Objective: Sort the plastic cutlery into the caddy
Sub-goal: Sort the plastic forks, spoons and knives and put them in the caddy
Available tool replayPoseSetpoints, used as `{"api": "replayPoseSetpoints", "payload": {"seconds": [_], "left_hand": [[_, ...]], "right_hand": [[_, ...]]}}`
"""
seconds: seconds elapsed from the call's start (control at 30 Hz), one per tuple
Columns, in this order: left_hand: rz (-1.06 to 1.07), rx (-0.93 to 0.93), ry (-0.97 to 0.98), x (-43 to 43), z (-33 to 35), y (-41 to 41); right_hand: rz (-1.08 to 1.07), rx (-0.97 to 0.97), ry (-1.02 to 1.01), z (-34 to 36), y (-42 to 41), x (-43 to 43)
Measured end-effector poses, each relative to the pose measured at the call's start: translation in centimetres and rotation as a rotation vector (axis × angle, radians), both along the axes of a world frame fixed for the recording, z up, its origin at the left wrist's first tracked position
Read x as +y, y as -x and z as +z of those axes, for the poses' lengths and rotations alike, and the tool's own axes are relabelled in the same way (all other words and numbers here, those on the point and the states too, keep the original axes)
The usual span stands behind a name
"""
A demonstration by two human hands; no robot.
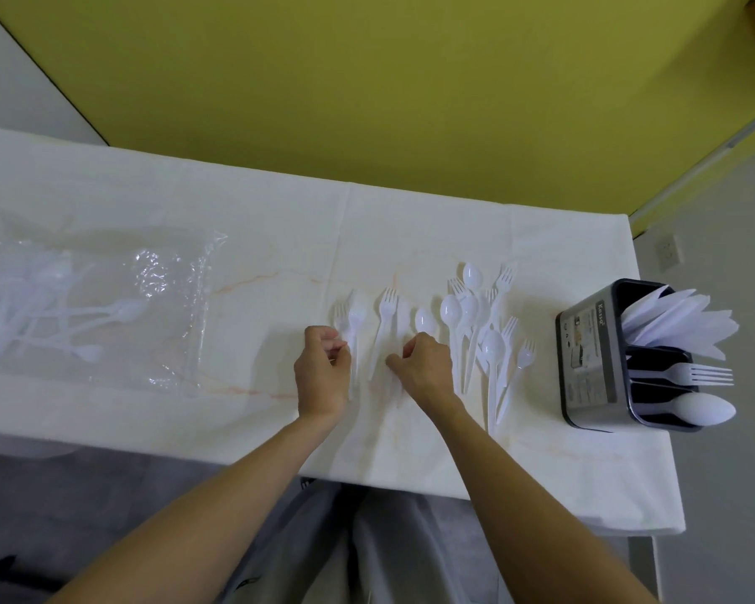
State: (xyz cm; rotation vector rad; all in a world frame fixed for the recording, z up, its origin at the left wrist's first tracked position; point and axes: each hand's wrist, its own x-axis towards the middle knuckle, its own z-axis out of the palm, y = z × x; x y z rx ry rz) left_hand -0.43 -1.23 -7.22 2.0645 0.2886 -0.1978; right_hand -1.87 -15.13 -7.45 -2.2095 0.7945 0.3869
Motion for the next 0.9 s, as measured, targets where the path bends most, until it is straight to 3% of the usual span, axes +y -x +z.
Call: {"api": "replayPoseSetpoints", "payload": {"seconds": [0.23, 0.4, 0.53, 0.7, 0.9], "left_hand": [[-0.021, 0.032, -0.158, 0.0, -0.9, 0.1], [-0.211, 0.059, -0.136, -0.2, -1.0, 0.1], [-0.224, 0.049, -0.132, -0.2, -0.6, -0.2], [-0.286, -0.035, -0.17, -0.6, 0.2, -0.6], [-0.447, -0.136, -0.104, -4.2, 3.1, -1.3]], "right_hand": [[-0.017, -0.027, 0.061, 0.0, 1.0, -1.3], [-0.007, -0.014, 0.052, -0.1, 0.7, -1.2], [-0.074, 0.007, -0.036, 0.7, 1.0, -1.7], [-0.239, -0.239, -0.22, 3.6, 2.6, -3.5], [-0.276, -0.529, -0.22, 9.0, 4.5, -7.5]]}}
